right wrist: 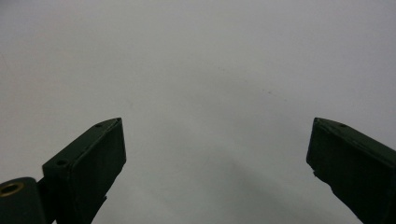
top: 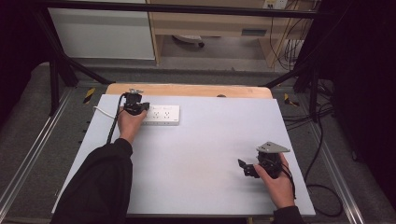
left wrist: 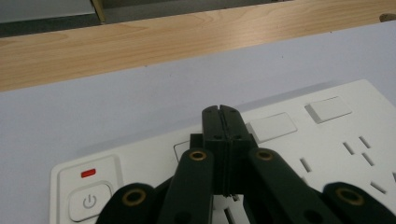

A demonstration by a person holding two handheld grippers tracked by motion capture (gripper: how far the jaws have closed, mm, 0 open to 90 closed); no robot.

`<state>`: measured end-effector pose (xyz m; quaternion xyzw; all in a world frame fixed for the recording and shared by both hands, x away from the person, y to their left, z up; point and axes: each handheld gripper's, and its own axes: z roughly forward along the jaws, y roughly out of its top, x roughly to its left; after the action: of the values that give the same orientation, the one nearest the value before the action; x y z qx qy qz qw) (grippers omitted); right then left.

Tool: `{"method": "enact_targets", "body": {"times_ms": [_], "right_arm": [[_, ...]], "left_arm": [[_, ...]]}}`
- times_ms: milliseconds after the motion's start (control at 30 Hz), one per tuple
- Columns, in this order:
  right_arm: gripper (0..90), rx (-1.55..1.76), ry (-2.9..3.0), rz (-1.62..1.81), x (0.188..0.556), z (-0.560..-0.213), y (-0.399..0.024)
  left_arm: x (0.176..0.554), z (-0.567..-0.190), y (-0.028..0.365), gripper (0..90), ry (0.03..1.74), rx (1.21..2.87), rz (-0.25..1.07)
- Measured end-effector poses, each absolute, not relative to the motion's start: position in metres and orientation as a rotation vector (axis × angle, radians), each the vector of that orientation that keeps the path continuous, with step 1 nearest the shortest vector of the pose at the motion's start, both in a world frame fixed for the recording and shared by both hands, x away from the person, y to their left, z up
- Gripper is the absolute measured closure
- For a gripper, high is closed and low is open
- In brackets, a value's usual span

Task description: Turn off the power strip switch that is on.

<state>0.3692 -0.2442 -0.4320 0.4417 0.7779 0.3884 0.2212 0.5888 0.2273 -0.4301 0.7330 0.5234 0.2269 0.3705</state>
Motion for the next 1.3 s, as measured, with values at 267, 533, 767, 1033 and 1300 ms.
{"method": "enact_targets", "body": {"times_ms": [267,533,767,1033,1300], "right_arm": [[5.2,1.221,2.149,1.074,0.369,-0.432,-0.244],[5.1,1.218,2.15,1.073,0.369,-0.432,-0.245],[5.2,1.222,2.143,1.071,0.37,-0.432,-0.244],[4.9,1.216,2.145,1.067,0.369,-0.432,-0.244],[4.9,1.213,2.144,1.07,0.37,-0.432,-0.244]], "left_arm": [[0.589,-0.43,0.226,90.0,1.331,1.908,0.585],[0.587,-0.432,0.217,90.0,1.325,1.894,0.586],[0.582,-0.424,0.228,90.0,1.333,1.833,0.594],[0.58,-0.417,0.229,90.0,1.315,1.829,0.605],[0.579,-0.415,0.229,90.0,1.315,1.809,0.606]]}}
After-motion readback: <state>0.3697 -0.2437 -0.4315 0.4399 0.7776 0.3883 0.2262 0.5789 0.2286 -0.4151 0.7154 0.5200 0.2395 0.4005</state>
